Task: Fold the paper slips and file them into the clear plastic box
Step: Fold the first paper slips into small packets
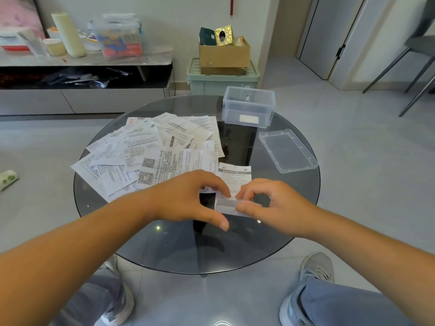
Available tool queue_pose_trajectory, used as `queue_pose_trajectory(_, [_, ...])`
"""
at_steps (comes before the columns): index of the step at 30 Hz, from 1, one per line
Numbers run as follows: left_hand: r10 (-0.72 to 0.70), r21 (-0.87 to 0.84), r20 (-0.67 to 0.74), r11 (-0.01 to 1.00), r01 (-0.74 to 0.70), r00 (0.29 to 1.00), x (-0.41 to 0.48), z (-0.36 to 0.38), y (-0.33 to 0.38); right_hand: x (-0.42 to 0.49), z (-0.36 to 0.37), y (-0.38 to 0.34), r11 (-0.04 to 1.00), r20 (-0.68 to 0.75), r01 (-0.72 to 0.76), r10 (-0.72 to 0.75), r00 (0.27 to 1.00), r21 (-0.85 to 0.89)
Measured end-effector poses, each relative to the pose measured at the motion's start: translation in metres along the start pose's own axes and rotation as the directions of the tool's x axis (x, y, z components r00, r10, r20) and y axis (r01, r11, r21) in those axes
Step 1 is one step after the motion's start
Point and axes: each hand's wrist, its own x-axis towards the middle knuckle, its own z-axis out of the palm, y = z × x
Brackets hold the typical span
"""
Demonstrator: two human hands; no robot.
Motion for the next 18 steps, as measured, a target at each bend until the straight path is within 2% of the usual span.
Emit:
queue_pose_trajectory(3, [0.057, 0.045, -0.118, 0.998, -0.052, 0.991, 0.005, 0.007, -0.004, 0.006, -0.003, 0.002, 0.992, -0.046, -0.08, 0.085, 0.995, 0.099])
queue_pose_trajectory(9, [0.016, 0.027, -0.229, 1.0, -0.01, 0.973, 0.009, 0.012, -0.001, 0.009, -0.012, 0.003, 0.969, -0.061, -0.107, 0.123, 0.991, 0.223])
queue_pose_trajectory(14, [-0.095, 0.102, -0.319, 0.986, 0.134, 0.943, 0.029, 0.013, 0.005, 0.022, -0.011, 0.011, 0.974, -0.149, -0.182, 0.202, 0.968, 0.137])
queue_pose_trajectory(18, [-0.215, 0.069, -0.342, 0.965, 0.253, 0.915, 0.051, 0.016, 0.003, 0.037, -0.011, 0.014, 0.956, -0.194, -0.281, 0.292, 0.937, 0.079])
